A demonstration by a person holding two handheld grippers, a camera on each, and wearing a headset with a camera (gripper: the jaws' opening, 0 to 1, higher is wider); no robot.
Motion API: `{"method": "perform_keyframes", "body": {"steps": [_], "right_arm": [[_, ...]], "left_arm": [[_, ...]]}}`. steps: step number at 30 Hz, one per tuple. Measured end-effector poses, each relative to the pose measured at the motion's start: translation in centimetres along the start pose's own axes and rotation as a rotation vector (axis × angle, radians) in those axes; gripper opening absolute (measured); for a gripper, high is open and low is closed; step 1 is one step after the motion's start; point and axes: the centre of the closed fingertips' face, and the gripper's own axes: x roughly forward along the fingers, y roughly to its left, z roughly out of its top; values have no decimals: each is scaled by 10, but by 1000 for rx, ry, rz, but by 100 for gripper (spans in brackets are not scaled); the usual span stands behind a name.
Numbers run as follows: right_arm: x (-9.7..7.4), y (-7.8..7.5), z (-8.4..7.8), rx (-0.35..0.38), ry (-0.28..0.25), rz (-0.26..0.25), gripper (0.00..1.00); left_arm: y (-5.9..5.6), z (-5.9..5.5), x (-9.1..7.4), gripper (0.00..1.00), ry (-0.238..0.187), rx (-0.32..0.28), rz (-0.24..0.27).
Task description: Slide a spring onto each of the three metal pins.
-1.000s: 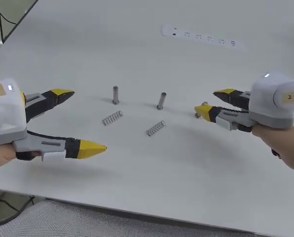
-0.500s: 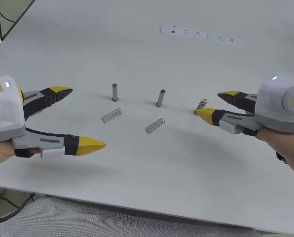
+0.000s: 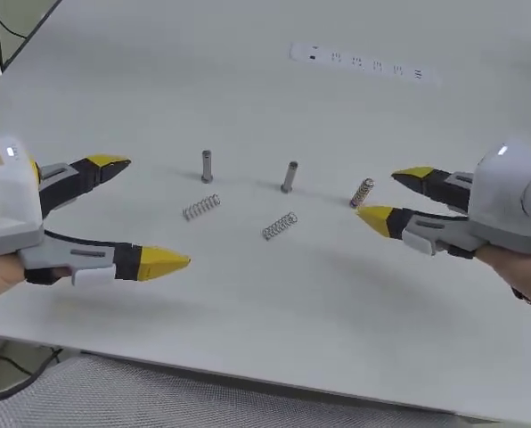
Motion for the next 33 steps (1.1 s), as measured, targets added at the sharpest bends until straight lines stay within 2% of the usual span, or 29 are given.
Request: {"method": "perform_keyframes", "body": {"steps": [7, 18, 22, 25, 30, 31, 33], "right_arm": [[8, 18, 1, -123, 47, 75, 42], [21, 31, 7, -308, 102, 175, 39], [30, 37, 7, -378, 122, 217, 38], [37, 42, 7, -472, 148, 246, 35], [48, 50, 10, -547, 164, 288, 33], [50, 51, 10, -586, 172, 299, 33], [53, 53, 11, -599, 178, 305, 32]], "left_arm": [[0, 0, -1, 97, -4, -3, -4], [1, 1, 0, 97, -2, 6, -7], [-1, 1, 1, 97, 4, 7, -11], [-1, 0, 1, 97, 7, 8, -11], [-1, -1, 0, 97, 8, 8, -10], [-1, -1, -1, 97, 8, 9, -10], [-2, -1, -1, 97, 10, 9, -10]]}}
